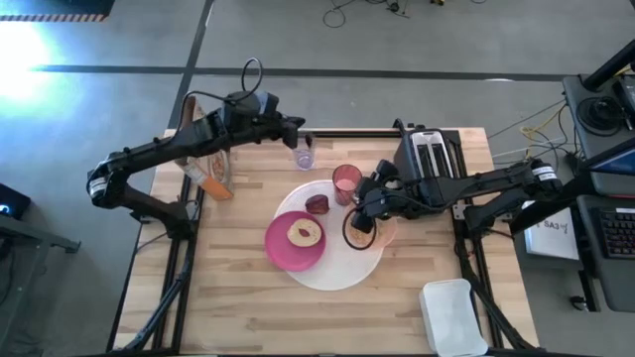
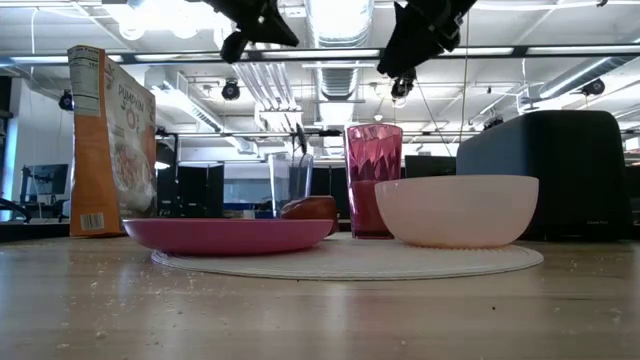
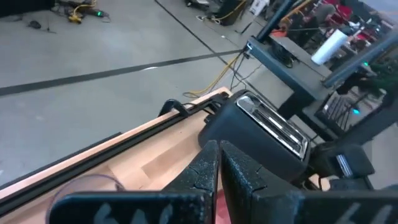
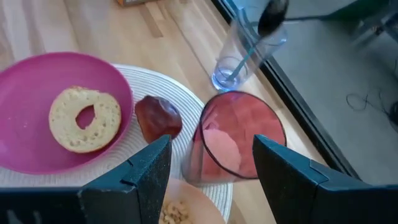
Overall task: Arrange a breakfast setting
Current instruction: Put the blue spoon on the right side of the white place mat
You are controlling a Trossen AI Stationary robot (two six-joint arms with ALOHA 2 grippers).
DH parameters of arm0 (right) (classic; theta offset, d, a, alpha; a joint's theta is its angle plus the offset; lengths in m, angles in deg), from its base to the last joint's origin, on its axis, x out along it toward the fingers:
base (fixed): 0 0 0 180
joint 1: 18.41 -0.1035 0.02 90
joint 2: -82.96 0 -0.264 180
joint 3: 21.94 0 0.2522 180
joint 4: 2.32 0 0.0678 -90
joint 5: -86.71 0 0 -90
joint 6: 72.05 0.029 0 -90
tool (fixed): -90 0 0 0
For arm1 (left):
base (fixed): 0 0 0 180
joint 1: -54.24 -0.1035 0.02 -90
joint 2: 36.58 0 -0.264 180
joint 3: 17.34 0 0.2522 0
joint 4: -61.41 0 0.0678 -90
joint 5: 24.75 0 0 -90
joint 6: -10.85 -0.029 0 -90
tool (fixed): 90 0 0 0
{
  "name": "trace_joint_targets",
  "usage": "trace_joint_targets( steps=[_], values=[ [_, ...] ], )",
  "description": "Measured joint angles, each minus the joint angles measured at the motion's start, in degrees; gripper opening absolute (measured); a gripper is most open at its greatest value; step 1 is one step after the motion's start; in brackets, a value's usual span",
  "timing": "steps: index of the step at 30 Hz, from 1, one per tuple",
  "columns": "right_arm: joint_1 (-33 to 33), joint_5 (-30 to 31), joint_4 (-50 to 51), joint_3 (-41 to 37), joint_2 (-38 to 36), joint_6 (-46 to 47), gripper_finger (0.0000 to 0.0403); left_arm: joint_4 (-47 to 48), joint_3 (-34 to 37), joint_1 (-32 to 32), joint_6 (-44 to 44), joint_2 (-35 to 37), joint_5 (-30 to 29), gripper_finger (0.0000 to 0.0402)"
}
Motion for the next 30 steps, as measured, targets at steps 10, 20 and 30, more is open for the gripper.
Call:
trace_joint_targets(
  steps=[10, 20, 30],
  values=[
    [0.7, 0.1, -0.3, 0.0, 0.0, -1.3, 0.0215, 6.1, 0.0, -0.3, -4.1, 0.3, 4.3, 0.0000],
    [0.7, 0.1, -0.2, 0.0, 0.0, -4.9, 0.0215, 12.2, 0.0, -0.5, -8.1, -3.1, 1.6, 0.0025],
    [0.7, 0.1, -0.6, 0.0, 0.3, -4.9, 0.0215, 15.8, 0.1, -0.4, -15.0, -6.1, 5.5, 0.0130]
  ],
)
